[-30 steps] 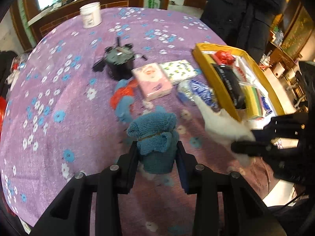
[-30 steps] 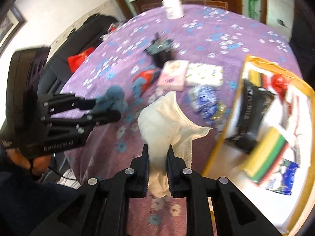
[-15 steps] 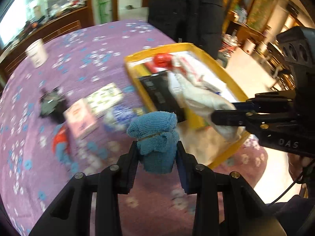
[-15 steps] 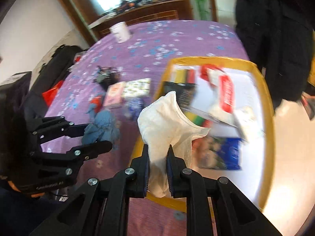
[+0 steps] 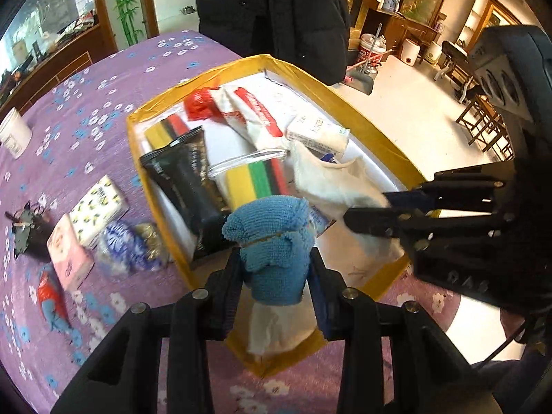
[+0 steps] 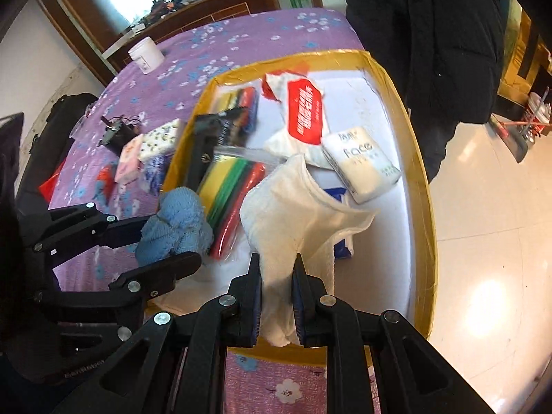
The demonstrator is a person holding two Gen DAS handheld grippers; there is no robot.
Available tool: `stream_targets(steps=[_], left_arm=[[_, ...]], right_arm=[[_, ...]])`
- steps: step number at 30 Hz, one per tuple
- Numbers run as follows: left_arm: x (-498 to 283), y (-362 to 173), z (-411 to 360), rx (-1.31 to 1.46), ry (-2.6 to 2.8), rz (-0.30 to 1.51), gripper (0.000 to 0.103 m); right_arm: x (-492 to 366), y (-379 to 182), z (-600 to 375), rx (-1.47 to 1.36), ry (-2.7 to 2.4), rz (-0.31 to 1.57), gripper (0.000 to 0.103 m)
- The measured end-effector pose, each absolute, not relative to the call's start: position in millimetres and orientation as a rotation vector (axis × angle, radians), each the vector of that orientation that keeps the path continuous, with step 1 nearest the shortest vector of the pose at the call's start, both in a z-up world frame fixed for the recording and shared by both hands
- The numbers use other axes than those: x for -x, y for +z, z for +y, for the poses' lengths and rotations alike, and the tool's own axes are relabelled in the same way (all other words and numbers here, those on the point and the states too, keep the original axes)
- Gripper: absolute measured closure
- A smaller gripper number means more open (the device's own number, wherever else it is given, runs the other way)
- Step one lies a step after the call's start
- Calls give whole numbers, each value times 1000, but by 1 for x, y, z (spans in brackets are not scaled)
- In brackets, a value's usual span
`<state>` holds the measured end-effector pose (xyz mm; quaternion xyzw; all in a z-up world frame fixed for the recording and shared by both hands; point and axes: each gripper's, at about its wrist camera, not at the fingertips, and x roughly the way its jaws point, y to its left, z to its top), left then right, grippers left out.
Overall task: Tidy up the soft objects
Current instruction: 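Carry the glove and white cloth over the tray and open the right gripper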
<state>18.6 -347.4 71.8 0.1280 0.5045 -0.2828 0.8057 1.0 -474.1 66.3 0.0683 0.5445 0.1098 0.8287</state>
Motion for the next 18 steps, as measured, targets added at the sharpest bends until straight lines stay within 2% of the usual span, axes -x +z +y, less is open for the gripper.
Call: stream_targets(steps=[14,18], left_arm=[[-13,65,-364,-358,-582,1014,66],[-9,70,-363,-354,-593,998,63]], right_arm=[[0,56,-477,-142,212,1179,84],[2,63,-480,-141,200,1167,84]])
